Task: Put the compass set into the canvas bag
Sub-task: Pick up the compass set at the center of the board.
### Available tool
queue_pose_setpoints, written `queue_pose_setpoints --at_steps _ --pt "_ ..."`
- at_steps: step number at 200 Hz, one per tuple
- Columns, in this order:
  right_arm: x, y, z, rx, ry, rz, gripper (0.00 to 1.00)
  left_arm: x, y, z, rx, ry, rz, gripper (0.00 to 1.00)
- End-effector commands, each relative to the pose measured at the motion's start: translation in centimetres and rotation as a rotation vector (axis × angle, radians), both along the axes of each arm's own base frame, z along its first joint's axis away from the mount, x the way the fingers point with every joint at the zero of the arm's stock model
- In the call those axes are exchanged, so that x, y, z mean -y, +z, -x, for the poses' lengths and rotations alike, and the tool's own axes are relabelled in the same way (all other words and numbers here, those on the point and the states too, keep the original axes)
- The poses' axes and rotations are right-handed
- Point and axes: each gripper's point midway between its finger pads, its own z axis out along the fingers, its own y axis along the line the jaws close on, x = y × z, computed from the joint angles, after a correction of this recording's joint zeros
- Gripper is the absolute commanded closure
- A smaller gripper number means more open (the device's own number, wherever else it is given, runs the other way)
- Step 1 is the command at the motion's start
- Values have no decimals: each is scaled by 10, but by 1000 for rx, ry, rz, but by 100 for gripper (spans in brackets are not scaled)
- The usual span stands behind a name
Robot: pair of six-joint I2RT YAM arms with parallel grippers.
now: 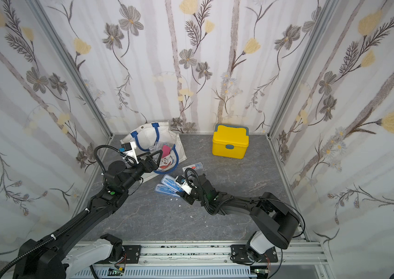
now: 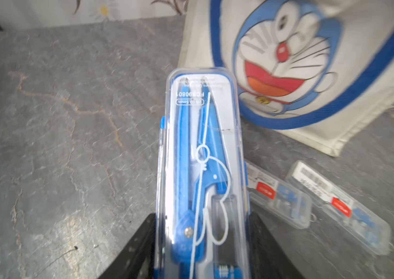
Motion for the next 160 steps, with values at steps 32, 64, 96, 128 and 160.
queue_pose_setpoints --at_steps 32,64,96,128,160 --pt "55 61 -43 83 -244 -176 58 56 6 6 8 -171 52 0" --pt "87 79 -57 117 -351 -212 58 103 0 16 6 -283 102 0" --pt "109 99 -59 152 -399 -255 58 138 -5 15 -12 -368 100 0" --pt "125 117 -53 190 -427 -294 58 160 -4 9 -18 -426 153 0" --pt "131 126 -49 205 -434 -313 58 185 0 6 -17 -513 221 2"
